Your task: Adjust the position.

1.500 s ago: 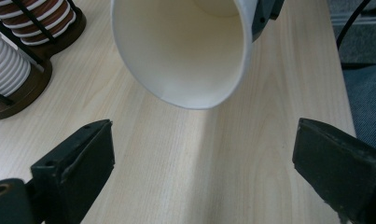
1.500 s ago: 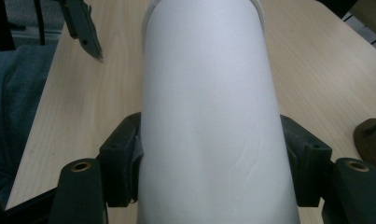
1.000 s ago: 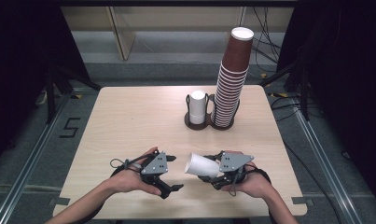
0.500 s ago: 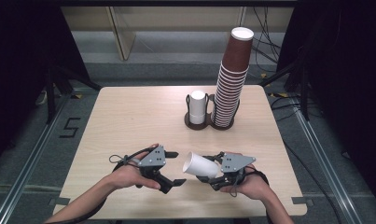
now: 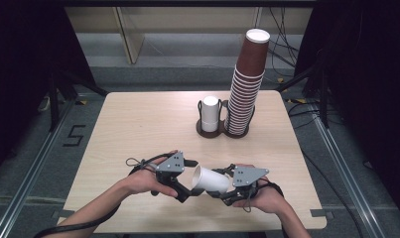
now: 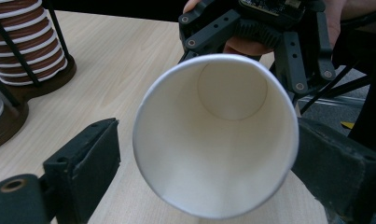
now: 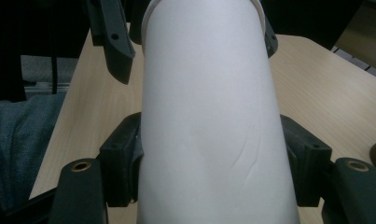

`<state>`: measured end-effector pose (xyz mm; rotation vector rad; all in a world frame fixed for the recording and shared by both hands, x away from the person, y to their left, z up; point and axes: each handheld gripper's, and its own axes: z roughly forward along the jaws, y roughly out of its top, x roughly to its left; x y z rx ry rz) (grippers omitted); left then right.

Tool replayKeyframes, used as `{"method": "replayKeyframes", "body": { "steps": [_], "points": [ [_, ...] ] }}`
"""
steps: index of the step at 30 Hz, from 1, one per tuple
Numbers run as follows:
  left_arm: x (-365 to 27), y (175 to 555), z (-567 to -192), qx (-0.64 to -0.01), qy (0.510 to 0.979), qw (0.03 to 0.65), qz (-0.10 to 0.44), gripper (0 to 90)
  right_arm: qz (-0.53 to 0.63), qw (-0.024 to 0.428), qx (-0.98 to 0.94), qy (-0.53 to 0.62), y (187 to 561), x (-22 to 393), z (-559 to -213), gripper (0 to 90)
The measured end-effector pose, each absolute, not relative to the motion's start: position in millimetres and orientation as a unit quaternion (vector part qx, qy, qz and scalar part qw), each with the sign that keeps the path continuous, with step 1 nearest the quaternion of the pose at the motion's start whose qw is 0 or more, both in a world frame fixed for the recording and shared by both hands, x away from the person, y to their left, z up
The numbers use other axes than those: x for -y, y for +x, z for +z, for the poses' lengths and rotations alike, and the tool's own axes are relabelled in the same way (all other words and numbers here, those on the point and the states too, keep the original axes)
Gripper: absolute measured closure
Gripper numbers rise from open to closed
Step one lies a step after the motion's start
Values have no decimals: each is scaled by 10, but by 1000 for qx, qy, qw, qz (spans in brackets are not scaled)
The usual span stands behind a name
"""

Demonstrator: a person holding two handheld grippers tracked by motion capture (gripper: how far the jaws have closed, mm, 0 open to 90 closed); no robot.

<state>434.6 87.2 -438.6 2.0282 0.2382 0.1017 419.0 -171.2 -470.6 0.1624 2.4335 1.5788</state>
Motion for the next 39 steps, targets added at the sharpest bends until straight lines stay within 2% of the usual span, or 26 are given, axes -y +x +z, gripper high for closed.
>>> {"method": "replayKeyframes", "body": {
  "steps": [23,29,39],
  "points": [
    [-809,4337,-4432,-79,843,531,30,189,545,113,-830,35,4186,1660,-4714,344],
    [-831,4341,-4433,-77,831,550,20,217,546,111,-830,39,4170,1661,-4716,348],
    [-838,4291,-4390,-65,838,541,44,260,544,113,-831,36,4178,1645,-4733,352]
  ]
}}
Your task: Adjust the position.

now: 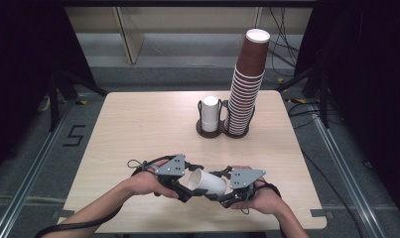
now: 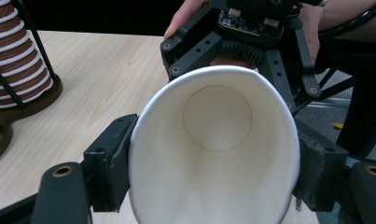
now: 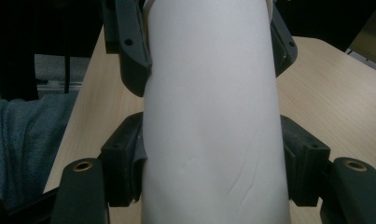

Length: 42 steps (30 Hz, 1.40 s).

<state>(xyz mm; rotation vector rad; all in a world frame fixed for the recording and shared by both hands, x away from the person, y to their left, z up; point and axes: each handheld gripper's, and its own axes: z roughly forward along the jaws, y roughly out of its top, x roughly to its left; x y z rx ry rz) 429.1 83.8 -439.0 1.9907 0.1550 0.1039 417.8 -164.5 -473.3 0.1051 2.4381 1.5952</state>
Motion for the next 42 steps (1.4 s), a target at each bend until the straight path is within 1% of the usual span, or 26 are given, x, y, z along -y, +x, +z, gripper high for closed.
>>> {"method": "replayKeyframes", "body": {
  "steps": [6,8,14,15,16,17,18,19,20,21,22,23,24,25,28,30,31,32,33,37,39,42],
  "points": [
    [-829,4272,-4336,-51,846,527,60,266,542,108,-832,43,4176,1629,-4729,341],
    [-809,4253,-4308,-42,851,519,70,268,537,109,-835,55,4170,1610,-4729,308],
    [-795,4261,-4311,-43,854,513,80,273,526,120,-839,67,4150,1579,-4704,271],
    [-789,4256,-4306,-43,858,504,87,274,524,119,-840,76,4145,1572,-4703,238],
    [-789,4256,-4306,-43,858,504,87,274,524,119,-840,76,4145,1572,-4703,238],
    [-782,4247,-4292,-37,864,493,99,274,516,124,-844,81,4149,1563,-4716,193],
    [-786,4250,-4277,-32,868,484,106,275,510,138,-846,71,4163,1562,-4720,169],
    [-785,4246,-4255,-27,872,476,110,274,506,139,-848,73,4164,1560,-4723,146],
    [-785,4246,-4255,-27,872,476,110,274,506,139,-848,73,4164,1560,-4723,146],
    [-788,4247,-4216,-22,877,464,122,274,496,133,-854,87,4153,1553,-4743,103],
    [-788,4247,-4216,-22,877,464,122,274,490,130,-857,95,4146,1552,-4748,85],
    [-791,4254,-4182,-17,884,449,131,273,487,138,-857,90,4160,1556,-4751,70],
    [-791,4254,-4182,-17,884,449,131,273,487,138,-857,90,4160,1556,-4751,70],
    [-797,4265,-4145,-7,892,428,146,273,485,144,-858,93,4169,1566,-4754,55],
    [-801,4274,-4121,0,897,415,155,273,480,143,-859,104,4176,1583,-4761,46],
    [-809,4284,-4087,19,908,385,165,272,473,148,-862,106,4193,1608,-4771,47],
    [-811,4292,-4063,28,916,364,167,272,473,152,-861,112,4209,1629,-4779,53],
    [-811,4292,-4063,28,916,364,167,271,474,154,-859,119,4212,1637,-4781,60],
    [-810,4298,-4047,39,923,342,170,270,475,158,-858,117,4220,1643,-4779,68],
    [-809,4308,-4043,59,937,301,164,269,486,149,-854,112,4216,1628,-4776,122],
    [-806,4309,-4052,63,940,290,166,269,491,142,-853,106,4215,1605,-4777,149],
    [-801,4312,-4053,71,944,279,160,269,490,136,-855,104,4209,1558,-4781,153]
  ]
}}
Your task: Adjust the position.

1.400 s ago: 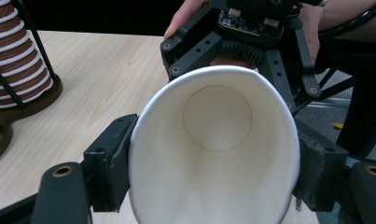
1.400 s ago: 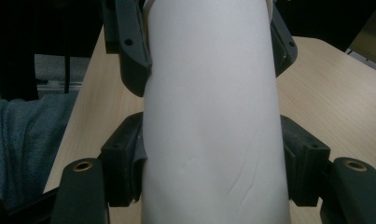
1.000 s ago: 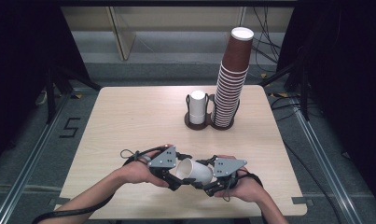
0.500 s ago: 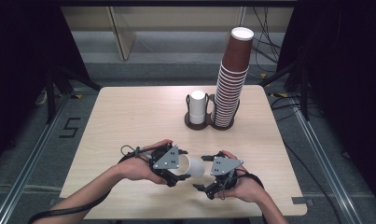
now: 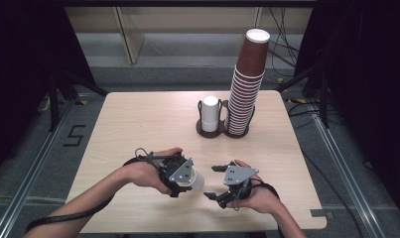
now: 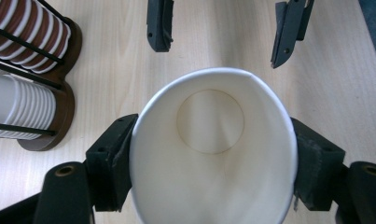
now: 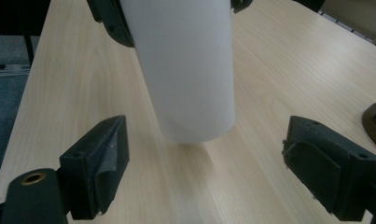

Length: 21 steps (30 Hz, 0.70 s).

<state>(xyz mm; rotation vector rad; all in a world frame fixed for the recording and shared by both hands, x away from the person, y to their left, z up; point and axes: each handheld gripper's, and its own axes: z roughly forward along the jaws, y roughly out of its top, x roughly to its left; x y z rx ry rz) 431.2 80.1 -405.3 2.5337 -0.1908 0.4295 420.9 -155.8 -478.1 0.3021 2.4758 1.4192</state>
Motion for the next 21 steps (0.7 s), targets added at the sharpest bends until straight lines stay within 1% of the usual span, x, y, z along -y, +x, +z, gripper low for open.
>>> {"method": "replayKeyframes", "body": {
  "steps": [3,5,6,8,10,11,12,14,15,21],
  "points": [
    [-787,4301,-4043,82,946,271,160,269,492,143,-854,88,4243,1517,-4782,159],
    [-779,4293,-4027,89,946,267,159,269,491,131,-856,99,4230,1474,-4785,166],
    [-773,4288,-4020,92,946,267,158,269,492,137,-855,89,4252,1461,-4779,174],
    [-763,4281,-4009,98,947,264,157,270,490,124,-858,96,4238,1413,-4784,183],
    [-754,4272,-4008,104,946,263,156,270,492,125,-858,76,4263,1376,-4785,192],
    [-748,4264,-4008,106,947,262,155,270,491,119,-859,89,4247,1370,-4788,197],
    [-745,4262,-4006,108,947,262,155,270,490,125,-860,73,4265,1356,-4793,201],
    [-740,4256,-4005,109,946,264,154,270,489,120,-861,73,4262,1351,-4797,206],
    [-736,4253,-4005,110,946,264,154,270,489,132,-860,64,4275,1347,-4804,211],
    [-684,4205,-4008,122,945,265,147,270,486,112,-864,61,4249,1316,-4850,246]
  ]
}}
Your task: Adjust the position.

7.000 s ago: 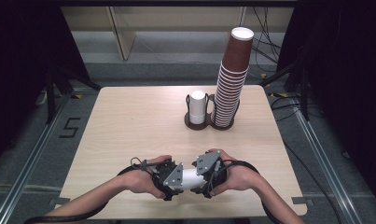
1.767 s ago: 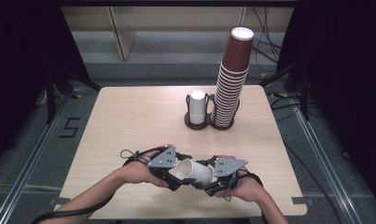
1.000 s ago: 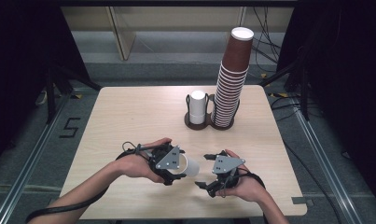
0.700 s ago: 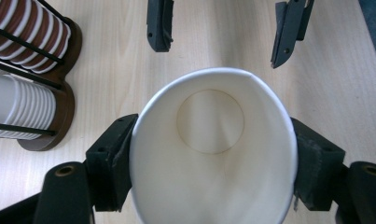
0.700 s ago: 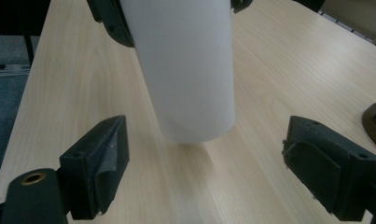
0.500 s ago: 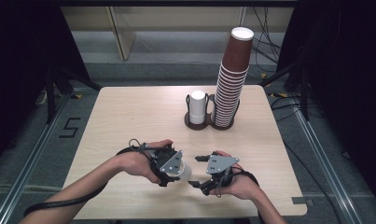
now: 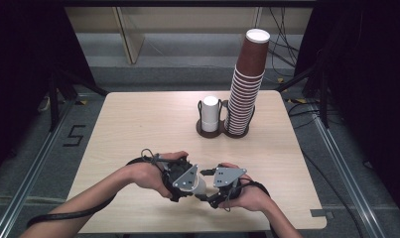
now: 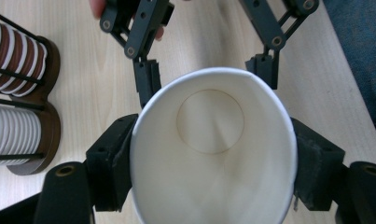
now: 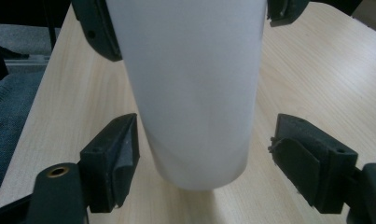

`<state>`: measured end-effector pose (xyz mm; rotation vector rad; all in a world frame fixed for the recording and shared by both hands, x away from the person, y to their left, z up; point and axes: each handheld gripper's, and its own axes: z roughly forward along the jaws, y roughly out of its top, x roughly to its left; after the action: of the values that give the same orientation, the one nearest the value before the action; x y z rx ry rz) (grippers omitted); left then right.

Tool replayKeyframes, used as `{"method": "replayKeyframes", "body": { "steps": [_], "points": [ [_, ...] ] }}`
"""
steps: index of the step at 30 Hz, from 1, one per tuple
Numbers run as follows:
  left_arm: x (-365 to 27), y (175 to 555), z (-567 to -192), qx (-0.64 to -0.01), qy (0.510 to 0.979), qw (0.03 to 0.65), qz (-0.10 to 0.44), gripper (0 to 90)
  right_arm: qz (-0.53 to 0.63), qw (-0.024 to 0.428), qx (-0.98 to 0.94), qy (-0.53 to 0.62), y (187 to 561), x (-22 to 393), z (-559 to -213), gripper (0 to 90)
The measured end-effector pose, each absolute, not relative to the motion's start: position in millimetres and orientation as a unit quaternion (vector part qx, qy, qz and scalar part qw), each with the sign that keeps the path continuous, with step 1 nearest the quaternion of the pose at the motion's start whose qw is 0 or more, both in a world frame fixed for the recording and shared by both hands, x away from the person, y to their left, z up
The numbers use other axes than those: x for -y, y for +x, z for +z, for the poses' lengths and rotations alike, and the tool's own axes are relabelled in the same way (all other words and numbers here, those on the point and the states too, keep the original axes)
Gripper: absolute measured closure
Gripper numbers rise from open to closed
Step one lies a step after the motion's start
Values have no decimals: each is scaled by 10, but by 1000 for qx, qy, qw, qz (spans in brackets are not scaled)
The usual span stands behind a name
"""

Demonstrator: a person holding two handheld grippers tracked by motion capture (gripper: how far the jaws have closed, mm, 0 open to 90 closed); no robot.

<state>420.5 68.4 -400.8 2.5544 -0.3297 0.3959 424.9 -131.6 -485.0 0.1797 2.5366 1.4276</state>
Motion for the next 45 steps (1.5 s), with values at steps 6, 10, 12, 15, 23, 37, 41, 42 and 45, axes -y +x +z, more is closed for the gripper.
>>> {"method": "replayKeyframes", "body": {
  "steps": [6,10,12,15,23,37,41,42,45],
  "points": [
    [-653,4197,-4004,123,943,272,145,270,482,117,-867,45,4238,1295,-4865,293],
    [-652,4198,-4005,122,942,277,143,270,483,114,-867,37,4227,1286,-4879,343],
    [-656,4198,-4009,120,940,287,138,263,484,116,-867,38,4219,1288,-4880,348],
    [-662,4212,-3985,103,937,310,129,180,489,123,-863,28,4222,1290,-4875,343],
    [-795,4273,-3962,39,914,372,158,33,497,154,-852,52,4265,1374,-4876,342],
    [-1016,4260,-4165,-102,846,498,161,40,540,194,-807,141,4322,1513,-4872,339],
    [-1021,4273,-4236,-140,827,519,163,39,550,201,-793,166,4326,1550,-4893,339],
    [-1012,4273,-4257,-158,817,531,162,39,547,206,-794,164,4331,1565,-4887,339],
    [-989,4273,-4278,-176,803,546,159,39,554,209,-787,171,4333,1561,-4887,339]
  ]
}}
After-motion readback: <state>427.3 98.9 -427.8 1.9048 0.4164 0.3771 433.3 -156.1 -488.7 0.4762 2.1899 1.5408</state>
